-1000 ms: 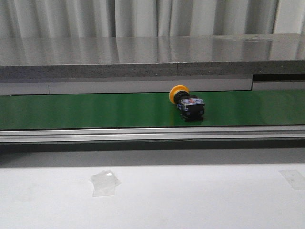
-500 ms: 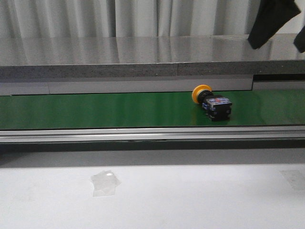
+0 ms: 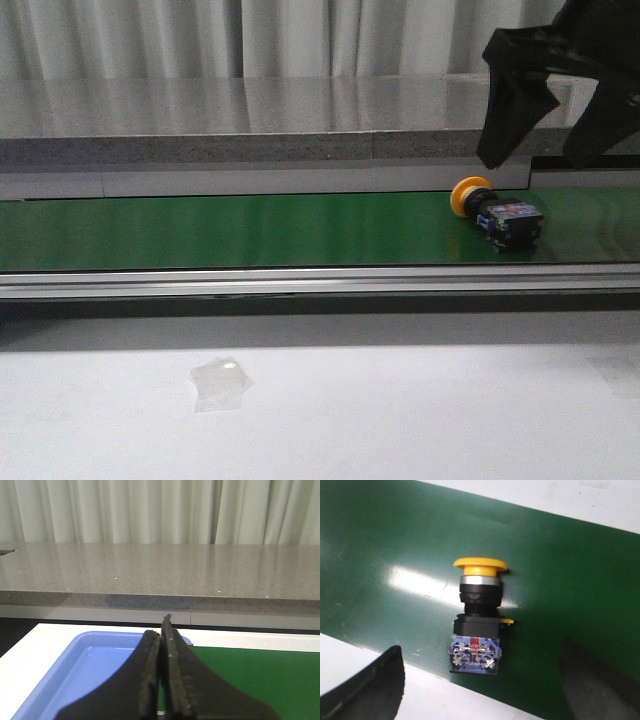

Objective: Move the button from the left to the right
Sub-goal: 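Lower the right gripper onto the button and close it, then lift the button off the belt with the right gripper toward the green tray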

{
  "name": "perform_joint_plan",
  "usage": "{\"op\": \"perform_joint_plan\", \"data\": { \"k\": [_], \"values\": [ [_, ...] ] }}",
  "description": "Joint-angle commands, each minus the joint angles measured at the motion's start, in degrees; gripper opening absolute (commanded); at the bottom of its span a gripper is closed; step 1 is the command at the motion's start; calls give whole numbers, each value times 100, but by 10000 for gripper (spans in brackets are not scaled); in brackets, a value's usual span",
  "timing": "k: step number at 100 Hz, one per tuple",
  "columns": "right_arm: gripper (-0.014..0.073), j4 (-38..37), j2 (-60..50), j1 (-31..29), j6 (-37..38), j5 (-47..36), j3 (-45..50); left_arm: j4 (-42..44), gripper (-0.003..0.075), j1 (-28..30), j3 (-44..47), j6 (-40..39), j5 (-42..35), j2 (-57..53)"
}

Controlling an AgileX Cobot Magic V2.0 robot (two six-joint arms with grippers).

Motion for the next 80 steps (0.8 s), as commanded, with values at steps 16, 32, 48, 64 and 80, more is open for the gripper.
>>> {"op": "perform_joint_plan", "data": {
  "k": [16,32,48,64,80],
  "values": [
    [612,-138,96,0,-96,-216,-181,-40,-20,-33,-205,-18,-508,113],
    [608,-226,297,0,-96,-266,-181,-40,-20,-33,-205,-18,-508,113],
    [456,-266,473,-18,-11,-233,-181,-40,-20,-33,-205,-18,-508,113],
    [239,-289,493,-18,115,-120,-181,-40,-20,-33,-205,-18,-508,113],
    [121,-397,493,-25,184,54,-181,-40,-20,-33,-205,-18,-508,113]
  ]
}}
